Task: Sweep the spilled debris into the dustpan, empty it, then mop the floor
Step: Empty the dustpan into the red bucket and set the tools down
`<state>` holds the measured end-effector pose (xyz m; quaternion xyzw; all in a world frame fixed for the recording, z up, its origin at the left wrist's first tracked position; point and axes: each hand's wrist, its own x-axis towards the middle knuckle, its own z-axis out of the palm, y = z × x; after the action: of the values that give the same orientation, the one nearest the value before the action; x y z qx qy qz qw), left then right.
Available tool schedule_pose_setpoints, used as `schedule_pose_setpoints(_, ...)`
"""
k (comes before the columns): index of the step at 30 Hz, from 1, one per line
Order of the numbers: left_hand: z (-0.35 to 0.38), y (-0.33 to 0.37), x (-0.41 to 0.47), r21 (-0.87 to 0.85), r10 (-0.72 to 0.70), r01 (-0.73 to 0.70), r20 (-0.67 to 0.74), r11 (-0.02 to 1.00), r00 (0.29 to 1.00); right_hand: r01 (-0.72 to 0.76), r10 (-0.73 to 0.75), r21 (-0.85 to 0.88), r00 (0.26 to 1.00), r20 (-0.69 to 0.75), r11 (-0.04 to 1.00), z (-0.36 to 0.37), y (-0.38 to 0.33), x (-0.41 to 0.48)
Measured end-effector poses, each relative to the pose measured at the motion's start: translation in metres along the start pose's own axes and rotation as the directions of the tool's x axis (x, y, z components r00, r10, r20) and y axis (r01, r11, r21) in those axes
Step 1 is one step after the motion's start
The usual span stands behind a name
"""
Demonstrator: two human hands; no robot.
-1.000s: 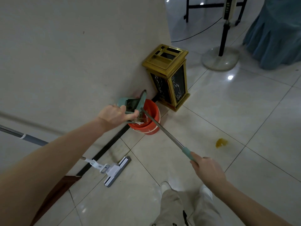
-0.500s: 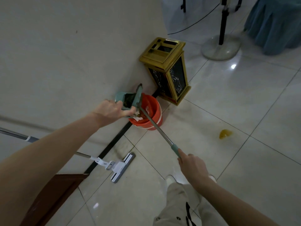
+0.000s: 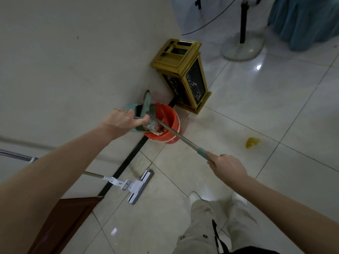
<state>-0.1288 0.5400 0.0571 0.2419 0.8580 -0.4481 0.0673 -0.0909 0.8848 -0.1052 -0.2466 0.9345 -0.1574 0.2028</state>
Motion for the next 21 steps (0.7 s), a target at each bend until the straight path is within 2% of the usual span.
schedule_pose_setpoints(4, -0.002, -0.001, 0.004, 0.000, 0.008, -0.008, -0.018, 1.000, 1.000, 0.017, -0.017, -0.017, 1.000, 0.014, 1.000, 0.011, -0.015, 0.006)
schedule_pose_setpoints(7, 0.000, -0.002, 0.001, -0.100, 0.048, -0.059, -0.112, 0.993, 0.993, -0.031, 0.033, -0.037, 0.999, 0.042, 0.999, 0.018, -0.010, 0.004)
schedule_pose_setpoints(10, 0.007, -0.005, -0.007, -0.126, 0.067, -0.093, -0.194, 0.988, 0.979, -0.065, 0.069, -0.063, 0.996, 0.057, 0.996, 0.018, 0.002, 0.000)
schedule_pose_setpoints(15, 0.014, -0.007, -0.013, -0.129, 0.062, -0.089, -0.205, 0.988, 0.977, -0.114, 0.115, -0.025, 0.992, 0.047, 0.993, 0.013, 0.027, -0.012)
schedule_pose_setpoints(18, 0.010, -0.010, -0.010, -0.145, 0.051, -0.083, -0.209, 0.986, 0.977, -0.098, 0.097, 0.052, 0.995, 0.022, 0.994, 0.010, 0.024, -0.019)
schedule_pose_setpoints(21, 0.004, -0.013, -0.009, -0.149, 0.007, -0.031, -0.155, 0.988, 0.988, -0.056, 0.057, 0.118, 0.998, -0.012, 0.991, 0.008, 0.008, -0.013)
